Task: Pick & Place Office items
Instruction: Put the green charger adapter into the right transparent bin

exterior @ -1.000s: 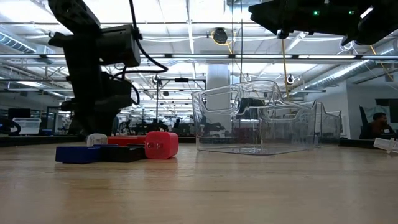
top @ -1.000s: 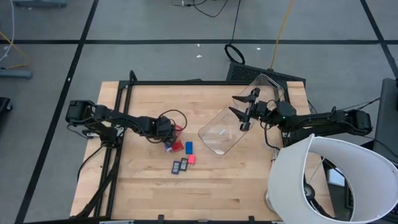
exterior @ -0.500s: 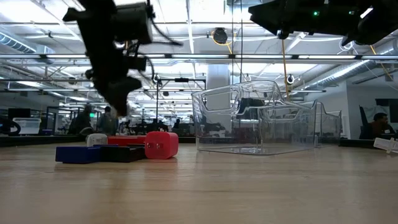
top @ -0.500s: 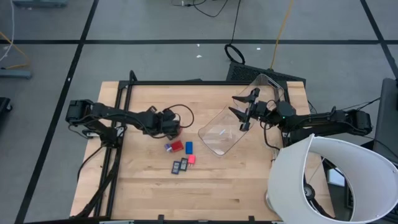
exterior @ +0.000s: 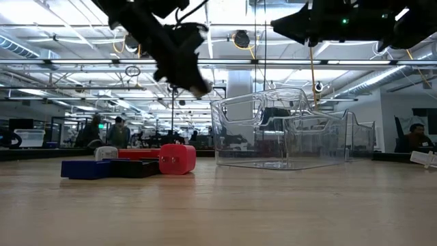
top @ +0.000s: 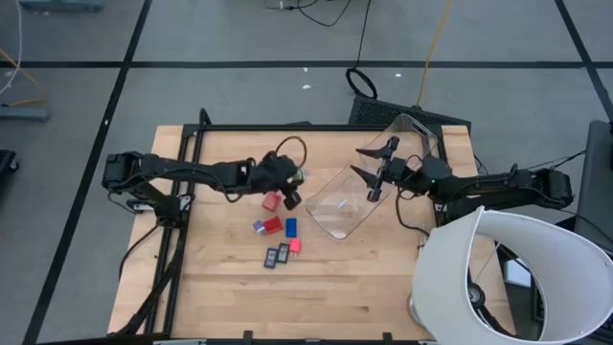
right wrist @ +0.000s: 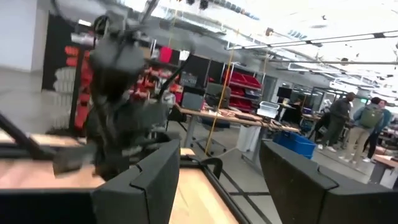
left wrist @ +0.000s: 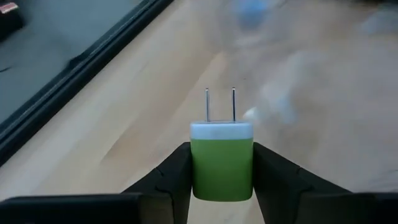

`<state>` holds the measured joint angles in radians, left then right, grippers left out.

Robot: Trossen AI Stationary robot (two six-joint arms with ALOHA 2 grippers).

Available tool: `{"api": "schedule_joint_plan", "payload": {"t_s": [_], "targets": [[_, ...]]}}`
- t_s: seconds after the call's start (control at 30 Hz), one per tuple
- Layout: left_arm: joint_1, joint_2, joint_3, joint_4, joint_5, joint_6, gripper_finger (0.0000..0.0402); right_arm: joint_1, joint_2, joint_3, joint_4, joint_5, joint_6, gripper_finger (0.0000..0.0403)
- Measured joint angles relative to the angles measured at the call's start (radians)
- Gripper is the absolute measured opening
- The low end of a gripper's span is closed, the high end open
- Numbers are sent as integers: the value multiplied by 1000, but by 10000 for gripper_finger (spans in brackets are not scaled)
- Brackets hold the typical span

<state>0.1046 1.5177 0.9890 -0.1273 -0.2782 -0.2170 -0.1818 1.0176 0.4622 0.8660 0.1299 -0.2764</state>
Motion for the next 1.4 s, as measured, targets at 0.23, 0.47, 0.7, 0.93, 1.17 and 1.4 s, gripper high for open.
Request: {"api": "schedule_joint_plan", "payload": {"t_s": [0.23,0.47,0.7,0.93,1.17,1.4], "targets": [[-1,0,0,233,210,178,133,0,0,0,-57,-88,1,210],[-54,0,-1,349,171,298,138,0,58,0,-26,-134,54,207],[-81,0,-1,384,149,317,135,11,187,62,41,-189,139,260],[-94,0,-1,390,114,339,142,49,292,155,-34,-274,143,295],[-95,1,-2,390,120,330,135,60,377,219,-48,-314,143,278],[-108,1,-2,387,121,341,143,60,376,222,-44,-315,145,243]]}}
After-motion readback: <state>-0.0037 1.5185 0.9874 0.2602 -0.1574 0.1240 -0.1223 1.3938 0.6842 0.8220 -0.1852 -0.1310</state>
